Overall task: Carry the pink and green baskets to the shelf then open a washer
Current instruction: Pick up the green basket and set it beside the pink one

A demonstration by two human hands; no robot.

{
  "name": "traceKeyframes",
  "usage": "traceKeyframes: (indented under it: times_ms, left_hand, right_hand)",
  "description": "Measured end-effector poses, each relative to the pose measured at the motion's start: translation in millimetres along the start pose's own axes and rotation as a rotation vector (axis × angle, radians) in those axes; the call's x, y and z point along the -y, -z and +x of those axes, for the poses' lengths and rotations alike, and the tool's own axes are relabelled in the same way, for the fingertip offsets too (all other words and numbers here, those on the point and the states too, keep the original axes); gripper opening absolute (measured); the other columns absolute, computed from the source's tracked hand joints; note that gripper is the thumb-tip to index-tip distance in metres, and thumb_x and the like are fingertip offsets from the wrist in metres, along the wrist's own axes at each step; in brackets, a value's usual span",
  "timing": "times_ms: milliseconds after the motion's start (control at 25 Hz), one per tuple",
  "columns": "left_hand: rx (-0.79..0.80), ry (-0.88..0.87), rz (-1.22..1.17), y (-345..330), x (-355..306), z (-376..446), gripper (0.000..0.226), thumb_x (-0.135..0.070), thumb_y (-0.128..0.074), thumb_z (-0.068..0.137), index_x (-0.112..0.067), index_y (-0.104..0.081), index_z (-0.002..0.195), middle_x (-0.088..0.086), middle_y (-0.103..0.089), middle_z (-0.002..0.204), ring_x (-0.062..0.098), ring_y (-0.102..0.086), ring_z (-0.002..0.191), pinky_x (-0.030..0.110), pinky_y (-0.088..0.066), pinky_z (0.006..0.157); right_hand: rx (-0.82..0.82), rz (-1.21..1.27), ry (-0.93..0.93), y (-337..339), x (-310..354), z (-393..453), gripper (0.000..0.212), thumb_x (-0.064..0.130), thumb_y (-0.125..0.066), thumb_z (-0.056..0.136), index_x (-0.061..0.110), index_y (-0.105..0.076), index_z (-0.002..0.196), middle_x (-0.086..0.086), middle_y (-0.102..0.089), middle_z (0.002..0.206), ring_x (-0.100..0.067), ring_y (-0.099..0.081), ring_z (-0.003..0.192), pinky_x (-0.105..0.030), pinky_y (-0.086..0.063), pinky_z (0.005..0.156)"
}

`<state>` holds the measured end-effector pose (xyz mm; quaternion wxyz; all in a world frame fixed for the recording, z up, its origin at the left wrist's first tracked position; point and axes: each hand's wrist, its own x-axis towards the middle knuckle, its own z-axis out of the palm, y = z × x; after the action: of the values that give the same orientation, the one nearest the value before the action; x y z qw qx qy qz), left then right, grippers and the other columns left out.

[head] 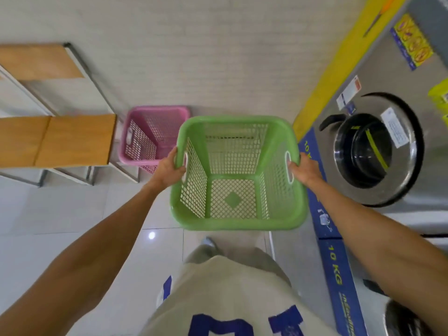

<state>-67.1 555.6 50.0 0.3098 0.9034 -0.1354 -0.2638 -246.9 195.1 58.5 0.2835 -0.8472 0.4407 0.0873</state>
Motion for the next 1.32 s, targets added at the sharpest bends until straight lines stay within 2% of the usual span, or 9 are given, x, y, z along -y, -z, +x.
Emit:
traceKeyframes:
  times_ms: [80,280,520,680,800,880,1040,1120,1320]
  left_hand:
    - [0.034,0.017,0.006,12.2,-5.1,36.9,0.087,-0.006,-0.058,0.087,-0.018,-0.009,0.159,0.025,-0.058,0.131,0.023,-0.067,0.079,0.026,-0.054,0.061]
    - [0.104,0.017,0.015,14.0,-14.0,139.3,0.093,0.001,-0.058,0.083,-0.016,-0.007,0.158,0.023,-0.059,0.127,0.027,-0.066,0.086,0.030,-0.053,0.066]
    - [0.225,0.122,0.009,-26.9,0.5,297.4,0.098,0.004,-0.060,0.081,-0.022,-0.005,0.158,0.024,-0.058,0.132,0.027,-0.071,0.088,0.033,-0.060,0.066]
    - [0.263,0.143,0.156,-82.2,37.8,392.1,0.098,0.013,-0.053,0.081,-0.005,0.007,0.157,0.035,-0.041,0.144,0.048,-0.057,0.117,0.038,-0.052,0.088]
    - [0.318,0.141,0.148,-110.9,70.8,452.8,0.108,0.009,-0.058,0.080,-0.014,0.014,0.156,0.029,-0.027,0.156,0.047,-0.043,0.134,0.051,-0.046,0.104]
    - [0.348,0.138,0.167,-123.5,88.8,480.7,0.113,0.005,-0.063,0.080,-0.020,0.018,0.156,0.026,-0.021,0.160,0.046,-0.033,0.141,0.057,-0.039,0.110]
    - [0.398,0.134,0.179,-143.0,106.4,521.1,0.116,0.005,-0.064,0.080,-0.018,0.022,0.154,0.028,-0.016,0.160,0.045,-0.024,0.146,0.057,-0.033,0.115]
    - [0.410,0.138,0.175,-147.0,110.6,533.1,0.118,0.006,-0.064,0.080,-0.021,0.023,0.154,0.029,-0.016,0.160,0.045,-0.028,0.144,0.055,-0.034,0.115]
    - [0.406,0.123,0.163,-151.7,115.0,552.9,0.122,0.004,-0.070,0.079,-0.023,0.024,0.153,0.030,-0.030,0.152,0.044,-0.046,0.132,0.053,-0.044,0.107]
  right_hand:
    - [0.004,0.002,0.008,2.6,21.8,31.9,0.046,0.038,-0.054,0.091,0.011,-0.052,0.128,-0.026,-0.061,0.123,-0.043,-0.058,0.114,-0.043,-0.049,0.090]
    - [0.077,0.001,0.004,-1.2,45.9,131.5,0.045,0.030,-0.052,0.089,0.009,-0.047,0.128,-0.027,-0.060,0.122,-0.044,-0.058,0.111,-0.044,-0.049,0.088]
    - [0.226,-0.090,-0.099,-49.2,63.1,289.3,0.050,0.023,-0.057,0.087,0.006,-0.046,0.132,-0.030,-0.058,0.125,-0.045,-0.056,0.115,-0.041,-0.047,0.091]
    - [0.353,-0.198,-0.179,-116.5,49.7,398.1,0.045,0.020,-0.061,0.076,0.004,-0.061,0.118,-0.028,-0.065,0.116,-0.044,-0.062,0.108,-0.040,-0.054,0.087]
    - [0.344,-0.212,-0.198,-153.4,47.3,457.3,0.038,0.010,-0.059,0.079,0.003,-0.062,0.116,-0.027,-0.065,0.115,-0.043,-0.061,0.108,-0.037,-0.050,0.084]
    - [0.356,-0.243,-0.190,-170.0,45.5,481.3,0.035,0.006,-0.058,0.082,0.000,-0.059,0.116,-0.028,-0.064,0.114,-0.044,-0.061,0.106,-0.036,-0.048,0.079]
    - [0.350,-0.248,-0.186,-201.2,39.4,520.2,0.034,0.004,-0.059,0.082,0.000,-0.056,0.116,-0.027,-0.065,0.108,-0.041,-0.064,0.096,-0.033,-0.048,0.067]
    - [0.342,-0.227,-0.186,-208.2,39.1,533.3,0.036,0.005,-0.060,0.082,0.001,-0.054,0.118,-0.027,-0.064,0.109,-0.040,-0.065,0.095,-0.034,-0.051,0.068]
    - [0.330,-0.134,-0.236,-218.2,37.2,553.0,0.038,0.005,-0.062,0.083,0.005,-0.053,0.119,-0.021,-0.062,0.110,-0.039,-0.066,0.091,-0.051,-0.060,0.068]
